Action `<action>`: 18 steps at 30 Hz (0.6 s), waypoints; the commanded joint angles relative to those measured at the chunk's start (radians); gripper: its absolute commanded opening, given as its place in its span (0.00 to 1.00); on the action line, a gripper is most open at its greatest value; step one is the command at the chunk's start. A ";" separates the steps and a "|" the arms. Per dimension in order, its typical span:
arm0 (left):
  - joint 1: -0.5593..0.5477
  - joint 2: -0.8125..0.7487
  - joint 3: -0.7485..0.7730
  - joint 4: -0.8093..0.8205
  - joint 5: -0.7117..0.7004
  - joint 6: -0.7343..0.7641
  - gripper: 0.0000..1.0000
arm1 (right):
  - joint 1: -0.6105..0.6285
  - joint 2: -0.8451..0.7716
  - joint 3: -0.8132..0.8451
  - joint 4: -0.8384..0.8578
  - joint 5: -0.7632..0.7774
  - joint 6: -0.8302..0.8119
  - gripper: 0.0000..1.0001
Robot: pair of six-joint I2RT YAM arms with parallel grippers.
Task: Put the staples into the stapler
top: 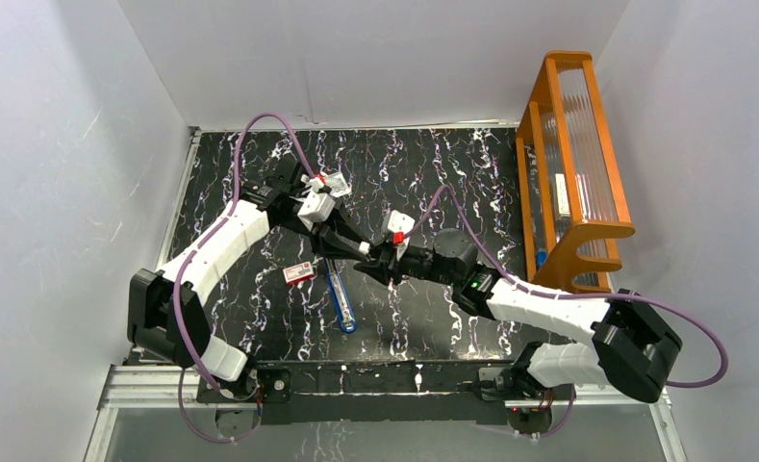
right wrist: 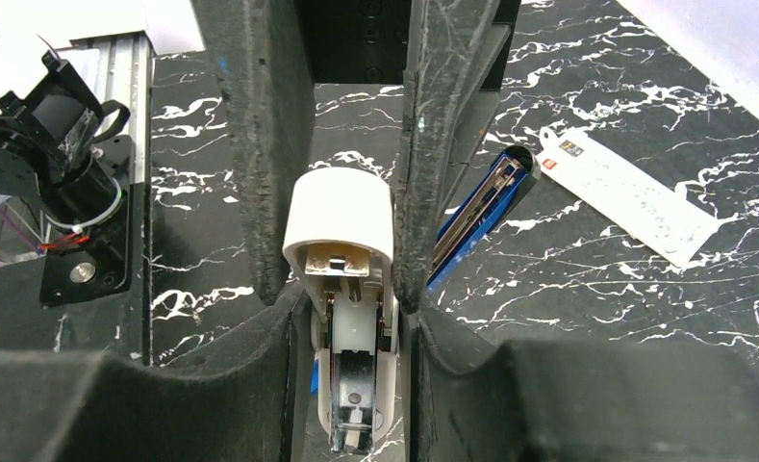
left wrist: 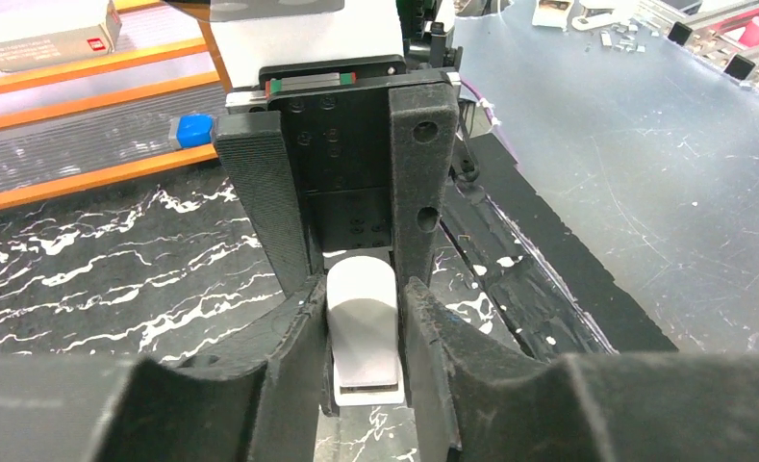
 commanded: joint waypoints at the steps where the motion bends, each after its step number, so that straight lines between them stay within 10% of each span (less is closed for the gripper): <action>1: 0.002 -0.043 0.012 -0.062 0.209 0.046 0.36 | 0.002 -0.045 0.026 0.011 0.032 0.030 0.21; 18: 0.072 -0.014 0.116 -0.347 -0.009 0.289 0.72 | 0.023 -0.210 -0.048 -0.368 0.078 0.132 0.15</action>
